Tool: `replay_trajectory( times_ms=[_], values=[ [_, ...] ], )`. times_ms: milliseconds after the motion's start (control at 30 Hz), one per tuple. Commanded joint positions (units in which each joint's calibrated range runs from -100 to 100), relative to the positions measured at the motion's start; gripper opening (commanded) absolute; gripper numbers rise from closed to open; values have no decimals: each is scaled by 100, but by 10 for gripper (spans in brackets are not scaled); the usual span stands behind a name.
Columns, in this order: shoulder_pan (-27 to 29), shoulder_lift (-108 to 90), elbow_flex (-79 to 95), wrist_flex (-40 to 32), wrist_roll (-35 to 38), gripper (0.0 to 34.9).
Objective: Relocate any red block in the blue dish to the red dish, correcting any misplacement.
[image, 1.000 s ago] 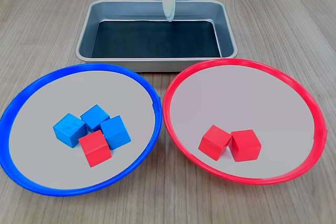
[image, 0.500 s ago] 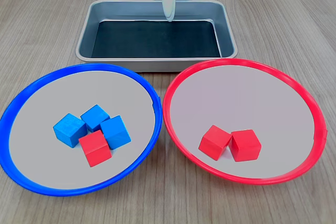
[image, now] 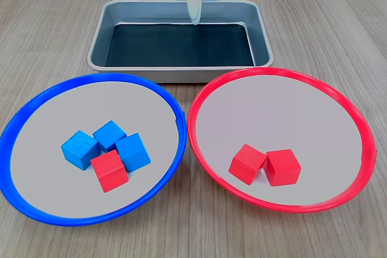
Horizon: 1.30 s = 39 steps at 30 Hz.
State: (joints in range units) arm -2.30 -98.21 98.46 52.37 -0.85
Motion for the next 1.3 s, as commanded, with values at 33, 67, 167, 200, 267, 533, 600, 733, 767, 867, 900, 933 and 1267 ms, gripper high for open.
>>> replay_trajectory(
  times_ms=[33, 67, 167, 200, 267, 533, 600, 733, 767, 867, 900, 933, 1267],
  values=[
    [47, 836, -984, -107, 303, 3],
    [56, 1092, -1275, -82, 371, 3],
    [122, 2183, -2440, 9, 620, 3],
    [141, 2533, -2795, 59, 698, 3],
    [197, 3377, -3669, 215, 879, 3],
    [536, 6388, -6437, 331, 1685, 3],
    [621, 6908, -6892, 356, 1910, 3],
    [856, 7906, -7684, 372, 2364, 3],
    [922, 8145, -7848, 347, 2452, 3],
    [1063, 8751, -8303, 281, 2667, 3],
    [1101, 8955, -8476, 273, 2730, 3],
    [1129, 9134, -8640, 273, 2789, 3],
    [1280, 10695, -10615, 372, 3111, 3]
  ],
)
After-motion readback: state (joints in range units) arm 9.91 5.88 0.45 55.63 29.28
